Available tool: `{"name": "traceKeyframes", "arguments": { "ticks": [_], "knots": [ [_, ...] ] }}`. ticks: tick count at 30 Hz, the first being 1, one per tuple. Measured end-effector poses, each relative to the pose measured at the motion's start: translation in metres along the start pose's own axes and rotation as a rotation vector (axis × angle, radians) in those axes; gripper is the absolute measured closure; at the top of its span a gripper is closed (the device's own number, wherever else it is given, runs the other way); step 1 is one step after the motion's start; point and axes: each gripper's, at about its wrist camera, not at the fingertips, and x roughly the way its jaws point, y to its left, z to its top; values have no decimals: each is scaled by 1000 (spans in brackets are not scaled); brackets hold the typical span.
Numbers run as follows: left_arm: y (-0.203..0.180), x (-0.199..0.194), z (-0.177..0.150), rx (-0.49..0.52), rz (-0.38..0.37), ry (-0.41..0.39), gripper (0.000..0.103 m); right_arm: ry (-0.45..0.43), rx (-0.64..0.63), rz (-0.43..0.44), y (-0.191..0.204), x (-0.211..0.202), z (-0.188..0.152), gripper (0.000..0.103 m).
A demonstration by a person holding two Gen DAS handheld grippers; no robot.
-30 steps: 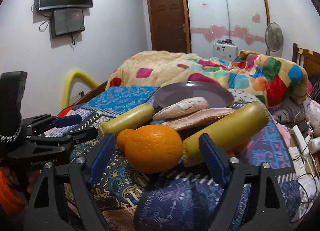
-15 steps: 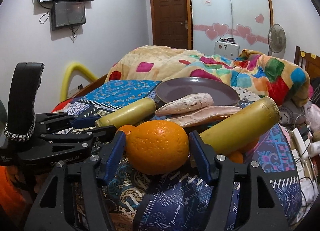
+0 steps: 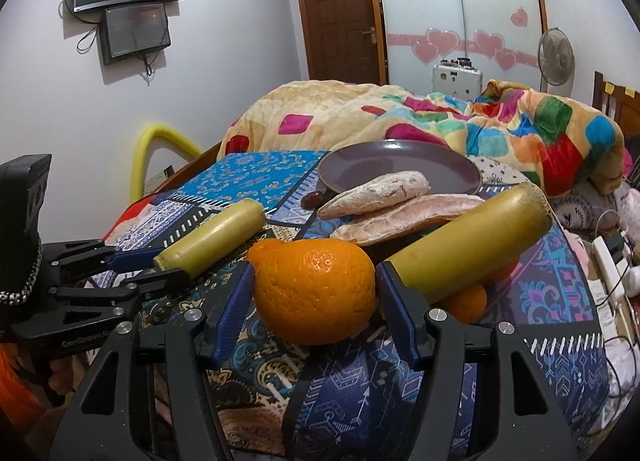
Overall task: Organize fruits
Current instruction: 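Grasp the short yellow cylinder with the left tool while the right tool grasps the large orange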
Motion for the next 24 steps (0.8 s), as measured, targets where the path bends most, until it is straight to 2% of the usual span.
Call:
{"name": "traceKeyframes", "arguments": {
  "ticks": [6, 8, 14, 19, 24],
  "knots": [
    [-5, 6, 14, 45, 22, 47, 66, 31, -28, 13, -1, 4, 1, 40],
    [-5, 10, 18, 48, 18, 65, 66, 63, -24, 42, -5, 9, 1, 36],
    [-2, 29, 31, 43, -9, 127, 66, 147, 19, 126, -8, 27, -6, 35],
    [-6, 42, 37, 70, 3, 148, 66, 131, -18, 105, 1, 26, -7, 37],
    [-1, 53, 45, 41, -21, 159, 65, 116, -53, 80, 7, 22, -8, 38]
  ]
}}
